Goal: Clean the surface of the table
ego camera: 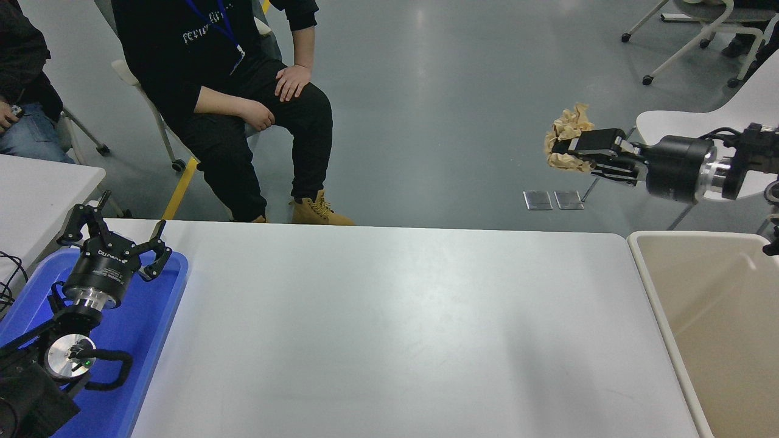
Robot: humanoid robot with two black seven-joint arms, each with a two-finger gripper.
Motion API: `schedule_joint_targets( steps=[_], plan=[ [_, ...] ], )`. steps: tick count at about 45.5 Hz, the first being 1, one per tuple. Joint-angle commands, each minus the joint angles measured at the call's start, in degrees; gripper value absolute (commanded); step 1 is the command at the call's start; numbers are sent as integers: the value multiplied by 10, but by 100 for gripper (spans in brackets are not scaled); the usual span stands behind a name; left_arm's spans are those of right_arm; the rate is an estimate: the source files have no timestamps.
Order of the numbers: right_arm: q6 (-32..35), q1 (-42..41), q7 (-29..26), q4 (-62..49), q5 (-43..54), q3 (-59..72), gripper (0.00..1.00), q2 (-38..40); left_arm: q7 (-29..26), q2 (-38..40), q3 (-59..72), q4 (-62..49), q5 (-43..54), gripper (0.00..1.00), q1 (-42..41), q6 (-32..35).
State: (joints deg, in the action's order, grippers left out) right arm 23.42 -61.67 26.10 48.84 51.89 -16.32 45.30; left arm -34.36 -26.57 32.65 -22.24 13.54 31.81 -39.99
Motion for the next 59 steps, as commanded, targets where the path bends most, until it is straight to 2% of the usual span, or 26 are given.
schedule_joint_targets(
  steps=[1, 7, 27, 34, 40, 48, 59],
  plan=[
    [1, 4, 0, -222, -86, 48, 0, -44, 0, 0, 0, 0, 0, 100, 0, 0],
    [1, 17, 0, -333, -130, 76, 0, -73, 0, 0, 0, 0, 0, 100, 0, 0],
    [-10, 66, -7, -516, -189, 85, 0, -94, 0, -1, 0, 0, 0, 100, 0, 0],
    [-46, 97, -28, -524, -189, 84, 0, -94, 0, 0, 0, 0, 0, 100, 0, 0],
    [-90, 113, -74, -524, -189, 83, 0, -94, 0, -1, 0, 0, 0, 100, 0, 0],
    [-110, 131, -120, -524, -189, 80, 0, -95, 0, 0, 0, 0, 0, 100, 0, 0],
    [-130, 171, -131, -524, -189, 85, 0, -138, 0, 0, 0, 0, 0, 100, 0, 0]
  ],
)
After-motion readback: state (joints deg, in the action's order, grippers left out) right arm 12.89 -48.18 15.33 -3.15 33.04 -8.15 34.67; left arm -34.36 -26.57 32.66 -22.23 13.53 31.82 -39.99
